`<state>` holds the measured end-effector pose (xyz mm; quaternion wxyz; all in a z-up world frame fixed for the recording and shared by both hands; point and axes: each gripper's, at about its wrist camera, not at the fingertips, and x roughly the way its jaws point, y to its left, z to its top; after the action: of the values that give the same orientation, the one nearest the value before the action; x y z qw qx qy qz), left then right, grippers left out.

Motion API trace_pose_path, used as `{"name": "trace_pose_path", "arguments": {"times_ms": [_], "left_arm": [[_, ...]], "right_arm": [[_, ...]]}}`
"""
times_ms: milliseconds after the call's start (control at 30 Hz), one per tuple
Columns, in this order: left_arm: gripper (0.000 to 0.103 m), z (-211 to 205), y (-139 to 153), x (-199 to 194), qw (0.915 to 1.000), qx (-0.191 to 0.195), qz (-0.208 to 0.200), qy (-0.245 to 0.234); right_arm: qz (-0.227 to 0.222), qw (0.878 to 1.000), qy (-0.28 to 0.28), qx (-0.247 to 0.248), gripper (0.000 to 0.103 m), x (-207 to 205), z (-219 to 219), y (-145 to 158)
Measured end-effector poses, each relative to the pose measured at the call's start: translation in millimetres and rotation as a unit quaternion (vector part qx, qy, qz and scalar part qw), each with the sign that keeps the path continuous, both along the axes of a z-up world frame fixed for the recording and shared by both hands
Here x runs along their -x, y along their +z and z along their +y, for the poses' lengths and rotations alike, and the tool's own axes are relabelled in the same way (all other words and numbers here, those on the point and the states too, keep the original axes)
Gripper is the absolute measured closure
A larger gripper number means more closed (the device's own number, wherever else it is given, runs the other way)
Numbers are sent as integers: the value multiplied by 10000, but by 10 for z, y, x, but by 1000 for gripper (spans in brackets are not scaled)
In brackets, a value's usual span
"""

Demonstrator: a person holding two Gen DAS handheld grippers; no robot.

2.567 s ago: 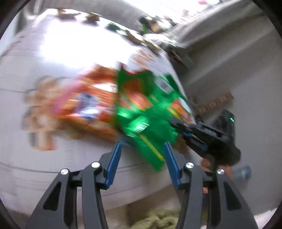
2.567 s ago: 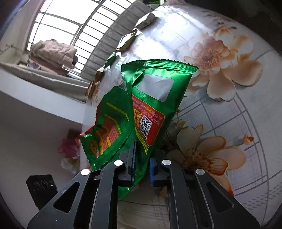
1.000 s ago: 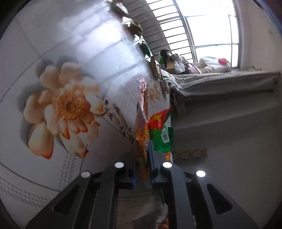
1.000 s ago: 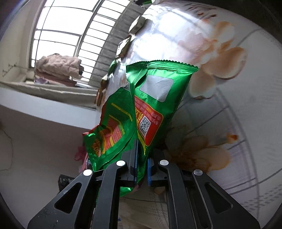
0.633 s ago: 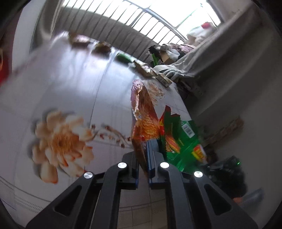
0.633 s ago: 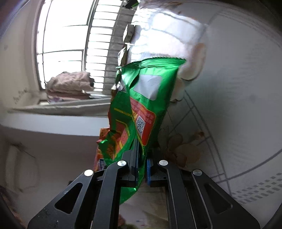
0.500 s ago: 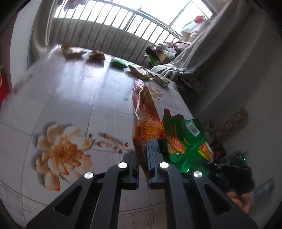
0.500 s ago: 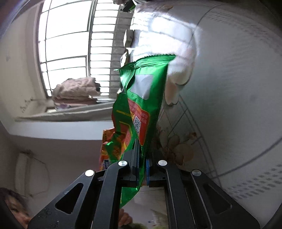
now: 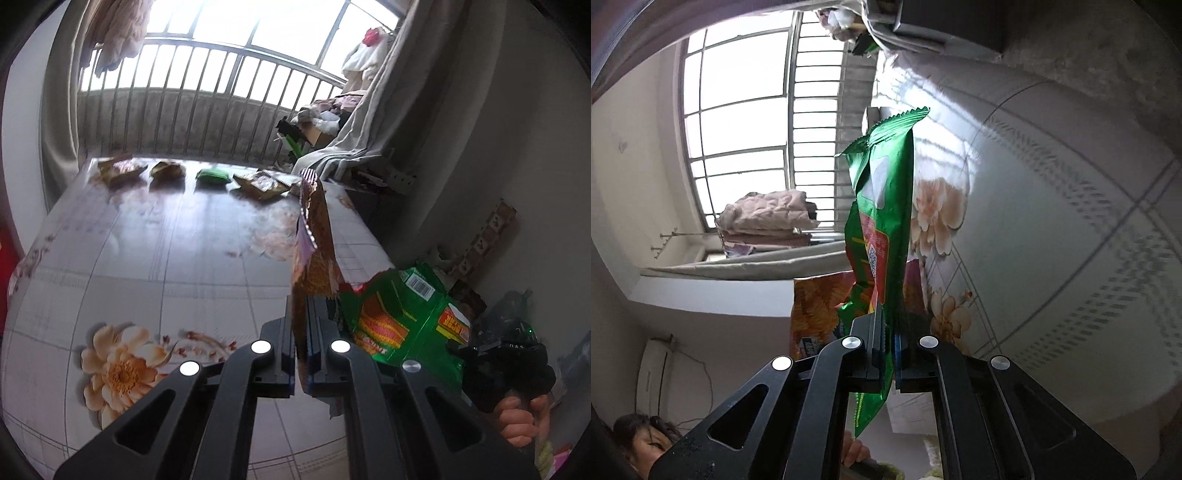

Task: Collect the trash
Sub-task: 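Lift the green bag with the right tool while the left tool lifts the orange bag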

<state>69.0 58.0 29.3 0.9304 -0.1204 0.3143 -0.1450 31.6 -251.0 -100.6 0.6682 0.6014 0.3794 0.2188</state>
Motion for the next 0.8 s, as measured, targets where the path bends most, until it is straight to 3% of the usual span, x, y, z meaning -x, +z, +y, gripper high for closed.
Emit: {"name": "trace_pose_path", "arguments": {"times_ms": [500,633,800], "left_arm": [[100,-217,253,73,9983,-276,-494,-137],[101,-284,323,87,9978,-212,-567,-272],[101,-479,506,-5,9952,165,-655,-704]], "right_arm": [[-255,9989,-288,-254,102,161,-162,95],[-328,9980,-431,-312,102,266,-265,92],[-528,9939,-913,-324,102,549,-569,195]]}}
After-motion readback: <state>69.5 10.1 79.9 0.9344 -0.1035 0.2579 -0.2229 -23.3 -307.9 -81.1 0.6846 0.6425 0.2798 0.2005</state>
